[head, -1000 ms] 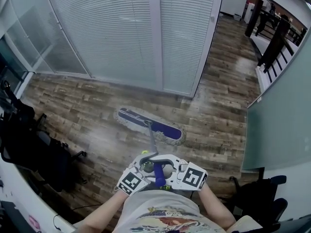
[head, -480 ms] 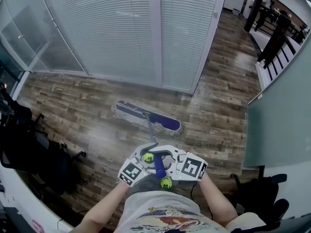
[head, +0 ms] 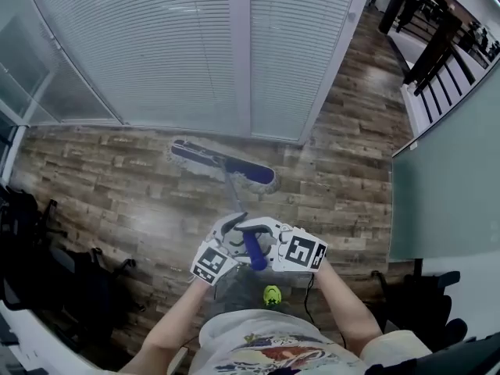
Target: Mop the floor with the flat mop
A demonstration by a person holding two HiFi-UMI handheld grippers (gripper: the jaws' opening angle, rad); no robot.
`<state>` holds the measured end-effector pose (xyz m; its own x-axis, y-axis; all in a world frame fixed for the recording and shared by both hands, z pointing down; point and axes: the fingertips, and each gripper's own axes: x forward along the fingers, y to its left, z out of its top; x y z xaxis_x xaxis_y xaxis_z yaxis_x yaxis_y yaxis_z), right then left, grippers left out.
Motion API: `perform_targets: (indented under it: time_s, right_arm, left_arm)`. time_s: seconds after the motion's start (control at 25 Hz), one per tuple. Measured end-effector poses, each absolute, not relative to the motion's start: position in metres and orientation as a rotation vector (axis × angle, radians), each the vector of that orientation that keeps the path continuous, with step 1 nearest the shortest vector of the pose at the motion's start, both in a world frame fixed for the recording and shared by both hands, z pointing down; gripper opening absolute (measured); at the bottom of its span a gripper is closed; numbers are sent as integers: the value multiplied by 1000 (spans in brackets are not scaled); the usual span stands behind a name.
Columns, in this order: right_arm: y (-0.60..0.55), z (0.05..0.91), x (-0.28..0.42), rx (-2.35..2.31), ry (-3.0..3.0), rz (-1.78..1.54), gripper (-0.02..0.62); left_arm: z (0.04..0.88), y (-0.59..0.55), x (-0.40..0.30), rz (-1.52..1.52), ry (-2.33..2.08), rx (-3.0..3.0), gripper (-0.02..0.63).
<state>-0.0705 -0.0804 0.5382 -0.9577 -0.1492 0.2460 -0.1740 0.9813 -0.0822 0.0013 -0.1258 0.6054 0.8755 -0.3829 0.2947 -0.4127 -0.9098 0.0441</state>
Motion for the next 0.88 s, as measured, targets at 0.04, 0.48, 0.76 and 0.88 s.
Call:
perform_targets:
  time_s: [0.04, 0.48, 0.76, 0.88]
  right_arm:
    - [-100, 542, -73, 251, -2881, 156, 241]
    - [-283, 525, -63, 609, -2930, 260, 242]
    - [-259, 531, -65, 673, -2915, 266, 242]
    - [-236, 531, -65, 664, -2924, 236, 238]
  left_arm:
    - [609, -146, -1, 429, -626, 2942, 199]
    - [587, -309, 6, 430, -586, 2996, 199]
    - [595, -282, 6, 574, -508, 3038, 198]
    - [596, -258, 6, 623, -486, 3069, 192]
